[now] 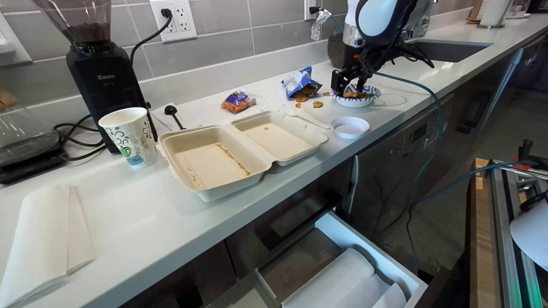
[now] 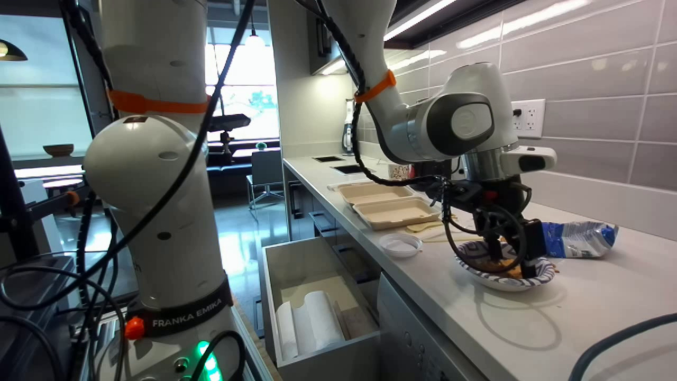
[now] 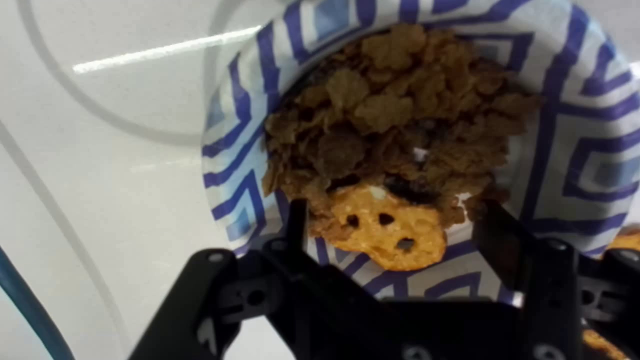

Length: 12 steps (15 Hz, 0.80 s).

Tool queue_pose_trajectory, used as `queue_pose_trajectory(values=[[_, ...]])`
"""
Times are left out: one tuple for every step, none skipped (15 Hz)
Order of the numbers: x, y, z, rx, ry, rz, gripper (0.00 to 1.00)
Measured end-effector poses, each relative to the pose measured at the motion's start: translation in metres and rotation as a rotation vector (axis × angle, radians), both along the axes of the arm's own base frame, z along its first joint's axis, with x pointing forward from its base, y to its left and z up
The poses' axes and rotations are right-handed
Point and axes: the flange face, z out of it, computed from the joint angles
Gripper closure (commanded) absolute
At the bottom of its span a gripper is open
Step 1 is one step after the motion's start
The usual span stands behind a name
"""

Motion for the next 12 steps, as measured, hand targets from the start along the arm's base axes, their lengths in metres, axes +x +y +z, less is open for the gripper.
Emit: queue_pose_trajectory(values=[[0.0003,0.0007,0.0000,-0.002,0.001,0.003,0.23],[0.0005,0.0012,0.0000,-0.004,0.001,0.006,0.23],[0.0007,0.0016,-0.0001,-0.006,0.002,0.008,0.25],[0.0008,0.0019,-0.0001,-0.008,0.003,0.010,0.24],[0.0009,0.0022,-0.0001,-0.010,0.004,0.012,0.25],[0.0009,0.0024,-0.0001,-0.012,0.005,0.015,0.25],[0.0010,0.0024,-0.0001,-0.014,0.006,0.017,0.26],[0.0009,0.0024,-0.0001,-0.016,0.006,0.019,0.26],[0.0008,0.0023,-0.0001,-0.018,0.007,0.020,0.27],[0.0007,0.0022,-0.0001,-0.020,0.008,0.021,0.30],[0.0006,0.0020,-0.0001,-0.022,0.009,0.022,0.29],[0.0004,0.0017,0.0000,-0.024,0.009,0.023,0.30]])
